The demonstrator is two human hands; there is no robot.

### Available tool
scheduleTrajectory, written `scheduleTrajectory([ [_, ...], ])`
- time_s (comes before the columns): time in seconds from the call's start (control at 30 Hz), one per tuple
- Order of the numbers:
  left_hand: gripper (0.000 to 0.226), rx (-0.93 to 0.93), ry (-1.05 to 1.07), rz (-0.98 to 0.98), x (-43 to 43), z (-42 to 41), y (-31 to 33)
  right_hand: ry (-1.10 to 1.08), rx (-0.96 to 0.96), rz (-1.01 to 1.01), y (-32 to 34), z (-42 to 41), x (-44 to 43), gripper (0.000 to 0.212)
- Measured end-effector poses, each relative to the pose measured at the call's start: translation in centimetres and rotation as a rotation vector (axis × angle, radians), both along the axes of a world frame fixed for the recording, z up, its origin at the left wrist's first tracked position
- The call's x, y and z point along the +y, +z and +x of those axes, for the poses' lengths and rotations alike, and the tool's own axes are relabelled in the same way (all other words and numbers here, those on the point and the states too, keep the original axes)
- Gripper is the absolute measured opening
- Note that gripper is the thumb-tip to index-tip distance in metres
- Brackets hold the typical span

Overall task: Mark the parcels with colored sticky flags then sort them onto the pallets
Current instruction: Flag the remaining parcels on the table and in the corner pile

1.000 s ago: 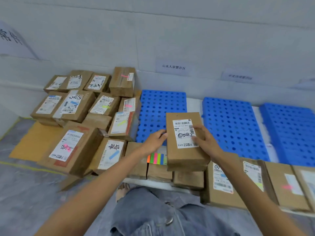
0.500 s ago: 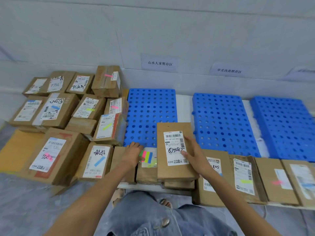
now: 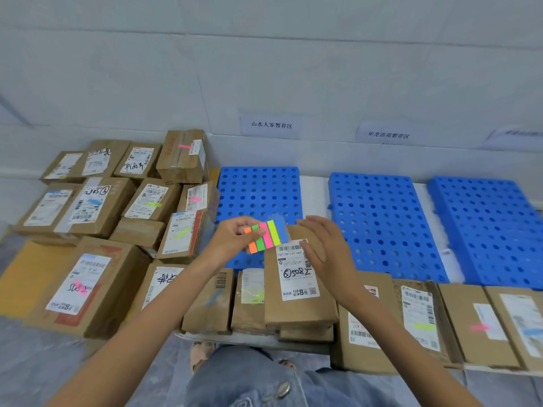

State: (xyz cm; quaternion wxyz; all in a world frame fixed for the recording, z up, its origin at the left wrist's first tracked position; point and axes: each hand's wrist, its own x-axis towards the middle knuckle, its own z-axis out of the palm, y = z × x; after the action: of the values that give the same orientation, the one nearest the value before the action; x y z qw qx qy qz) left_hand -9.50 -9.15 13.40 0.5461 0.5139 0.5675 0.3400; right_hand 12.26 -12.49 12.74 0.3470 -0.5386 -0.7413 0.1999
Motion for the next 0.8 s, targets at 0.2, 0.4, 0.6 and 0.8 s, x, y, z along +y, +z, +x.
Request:
scheduleTrajectory([
  [0.2,0.016,-0.139,-0.094,-0.053,-1.6,3.0,3.7,0.143,-0.043,0.163,2.0,-0.3,0.8,0.039],
  [0.4,0.040,-0.267,-0.050,-0.154,-2.6,3.8,4.1,0.110,-0.225,0.407,2.0,0.7,0.3,0.036],
  [0.6,0.036,-0.280,-0.002,-0.137,-3.3,5.1,3.9,0.059,-0.369,0.489,2.5,1.2,-0.1,0.044],
  [0.8,0.030,-0.277,0.019,-0.130,-4.0,5.7,3.8,0.045,-0.292,0.430,2.5,1.4,-0.3,0.037],
])
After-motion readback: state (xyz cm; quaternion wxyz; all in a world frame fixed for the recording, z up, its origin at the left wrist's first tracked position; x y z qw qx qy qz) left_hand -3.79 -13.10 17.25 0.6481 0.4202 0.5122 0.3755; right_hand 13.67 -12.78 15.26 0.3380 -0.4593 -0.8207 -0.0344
